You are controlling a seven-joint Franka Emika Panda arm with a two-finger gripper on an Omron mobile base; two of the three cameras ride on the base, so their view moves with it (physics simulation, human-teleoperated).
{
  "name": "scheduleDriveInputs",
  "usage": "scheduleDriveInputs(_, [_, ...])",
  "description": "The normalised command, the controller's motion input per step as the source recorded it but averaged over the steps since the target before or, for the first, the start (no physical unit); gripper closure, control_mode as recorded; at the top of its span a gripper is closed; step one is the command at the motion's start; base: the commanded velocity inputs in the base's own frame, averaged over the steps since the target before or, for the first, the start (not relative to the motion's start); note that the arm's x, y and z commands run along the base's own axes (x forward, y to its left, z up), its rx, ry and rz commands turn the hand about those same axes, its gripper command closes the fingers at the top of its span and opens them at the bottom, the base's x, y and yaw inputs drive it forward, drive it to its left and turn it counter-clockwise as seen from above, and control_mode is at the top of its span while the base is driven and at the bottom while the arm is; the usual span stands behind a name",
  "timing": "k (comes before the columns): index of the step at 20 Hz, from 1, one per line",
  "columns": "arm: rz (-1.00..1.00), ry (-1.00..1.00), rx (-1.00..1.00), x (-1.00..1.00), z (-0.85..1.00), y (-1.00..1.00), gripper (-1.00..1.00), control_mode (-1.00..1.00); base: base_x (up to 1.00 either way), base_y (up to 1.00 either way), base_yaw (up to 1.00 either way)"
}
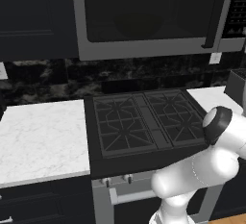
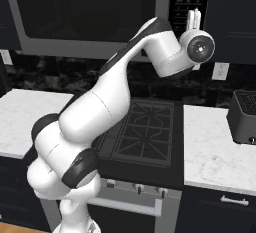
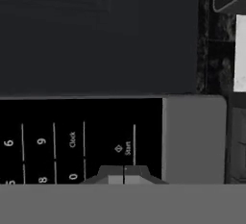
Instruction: Open the microwave, place the bowl with waffle inside the microwave, then close the microwave door and turn it on.
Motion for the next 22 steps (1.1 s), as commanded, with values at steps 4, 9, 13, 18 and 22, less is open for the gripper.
scheduleDriveInputs(4, [0.02,-0.01,0.17,0.31,-0.17,-0.33,1.00,-1.00,0.00,0.00,0.00])
scheduleDriveInputs(9, [0.03,-0.02,0.15,0.31,-0.04,-0.23,1.00,-1.00,0.00,0.00,0.00])
scheduleDriveInputs(13, [0.05,-0.01,0.15,0.34,-0.04,-0.12,1.00,-1.00,0.00,0.00,0.00])
scheduleDriveInputs(18, [0.05,-0.01,0.11,-0.01,-0.22,0.07,1.00,-1.00,0.00,0.00,0.00])
scheduleDriveInputs(22, [0.01,-0.01,0.01,-0.07,-0.06,0.10,1.00,-1.00,0.00,0.00,0.00])
